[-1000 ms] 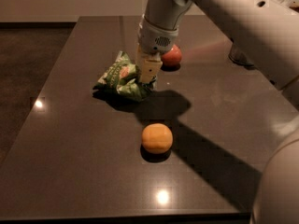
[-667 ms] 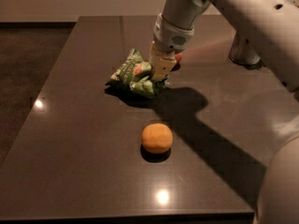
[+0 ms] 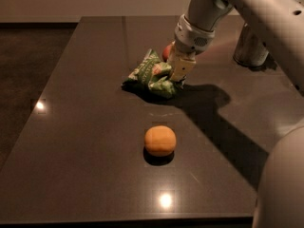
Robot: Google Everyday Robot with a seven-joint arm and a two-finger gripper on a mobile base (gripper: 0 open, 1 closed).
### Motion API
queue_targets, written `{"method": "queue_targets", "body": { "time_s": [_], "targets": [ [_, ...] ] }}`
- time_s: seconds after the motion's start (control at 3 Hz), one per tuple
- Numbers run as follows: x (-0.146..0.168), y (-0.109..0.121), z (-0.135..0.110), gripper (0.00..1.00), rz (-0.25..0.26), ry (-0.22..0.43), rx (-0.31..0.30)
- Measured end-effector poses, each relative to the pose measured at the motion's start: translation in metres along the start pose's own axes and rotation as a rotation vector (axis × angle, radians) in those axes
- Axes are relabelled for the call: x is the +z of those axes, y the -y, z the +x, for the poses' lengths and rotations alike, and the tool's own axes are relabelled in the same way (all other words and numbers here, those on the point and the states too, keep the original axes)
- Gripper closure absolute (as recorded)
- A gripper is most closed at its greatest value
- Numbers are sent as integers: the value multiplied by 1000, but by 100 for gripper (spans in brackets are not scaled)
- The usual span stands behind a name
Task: Move green jalapeno chip bag near apple
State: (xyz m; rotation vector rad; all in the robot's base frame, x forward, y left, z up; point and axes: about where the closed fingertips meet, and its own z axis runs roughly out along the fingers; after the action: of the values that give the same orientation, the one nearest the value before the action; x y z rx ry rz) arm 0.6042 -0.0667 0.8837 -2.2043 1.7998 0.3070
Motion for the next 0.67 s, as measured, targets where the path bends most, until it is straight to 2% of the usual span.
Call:
{"method": "queue_targets", "body": {
  "time_s": [0.67],
  "targets": [
    [7,6,23,39,-20,-14,-12]
  ]
}}
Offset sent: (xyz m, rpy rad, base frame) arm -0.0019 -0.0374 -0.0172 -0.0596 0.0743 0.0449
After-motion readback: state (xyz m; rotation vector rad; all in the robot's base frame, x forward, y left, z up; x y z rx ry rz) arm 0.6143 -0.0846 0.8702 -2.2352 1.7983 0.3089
